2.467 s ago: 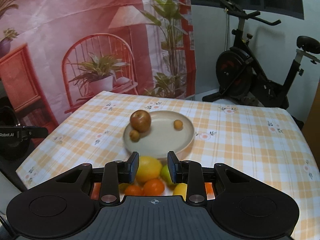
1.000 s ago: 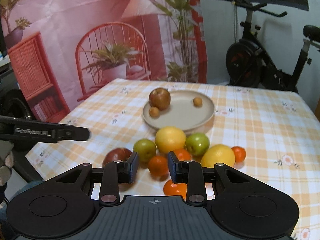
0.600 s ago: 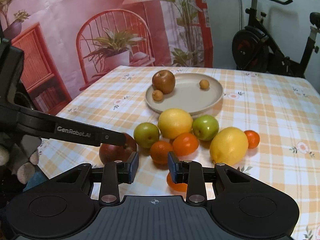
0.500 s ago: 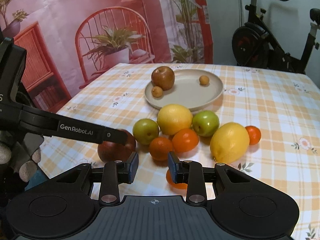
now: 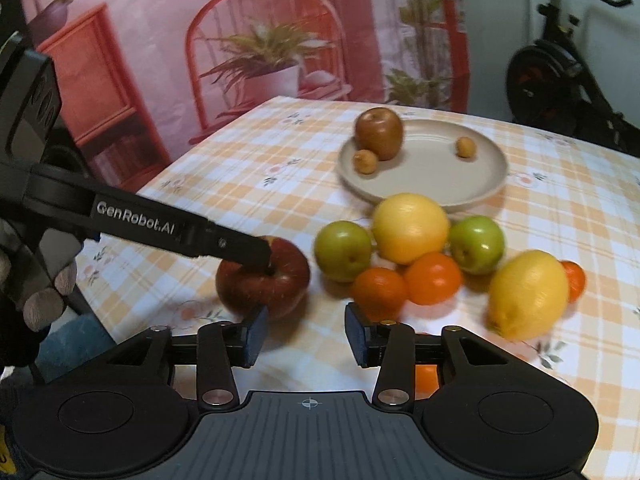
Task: Organize fruits
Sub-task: 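Close the right tool around the red apple while the left tool grips its top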
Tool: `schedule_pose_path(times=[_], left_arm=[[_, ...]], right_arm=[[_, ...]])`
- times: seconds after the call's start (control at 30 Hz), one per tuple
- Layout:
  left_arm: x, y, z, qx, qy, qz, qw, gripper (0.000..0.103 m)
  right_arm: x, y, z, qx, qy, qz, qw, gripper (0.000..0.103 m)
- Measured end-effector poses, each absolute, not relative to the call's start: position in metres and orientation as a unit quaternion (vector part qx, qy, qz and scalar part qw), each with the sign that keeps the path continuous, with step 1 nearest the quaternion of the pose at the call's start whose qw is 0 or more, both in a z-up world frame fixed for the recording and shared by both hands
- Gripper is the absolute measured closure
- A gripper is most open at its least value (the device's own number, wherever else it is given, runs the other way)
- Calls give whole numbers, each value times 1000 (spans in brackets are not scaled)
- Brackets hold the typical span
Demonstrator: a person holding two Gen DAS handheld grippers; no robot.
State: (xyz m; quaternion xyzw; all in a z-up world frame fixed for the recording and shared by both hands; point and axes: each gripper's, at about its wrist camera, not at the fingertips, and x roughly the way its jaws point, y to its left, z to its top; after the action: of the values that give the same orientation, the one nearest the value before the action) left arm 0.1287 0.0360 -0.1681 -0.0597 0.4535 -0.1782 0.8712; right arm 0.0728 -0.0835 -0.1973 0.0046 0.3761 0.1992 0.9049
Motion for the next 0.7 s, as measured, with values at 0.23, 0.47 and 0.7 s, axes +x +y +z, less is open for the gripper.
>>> schedule_pose_path(times=[0.23, 0.47, 0.7], left_arm=[[132, 57, -169, -83, 446, -161, 877, 51], [136, 72, -173, -103, 445, -150, 877, 51], [138, 78, -176, -121, 445, -154, 874, 51]], right_arm=[[82, -57, -199, -26, 383, 227, 895, 56], [100, -36, -202, -49, 387, 250, 886, 53], [111, -26, -207, -50, 388, 267, 881, 42]])
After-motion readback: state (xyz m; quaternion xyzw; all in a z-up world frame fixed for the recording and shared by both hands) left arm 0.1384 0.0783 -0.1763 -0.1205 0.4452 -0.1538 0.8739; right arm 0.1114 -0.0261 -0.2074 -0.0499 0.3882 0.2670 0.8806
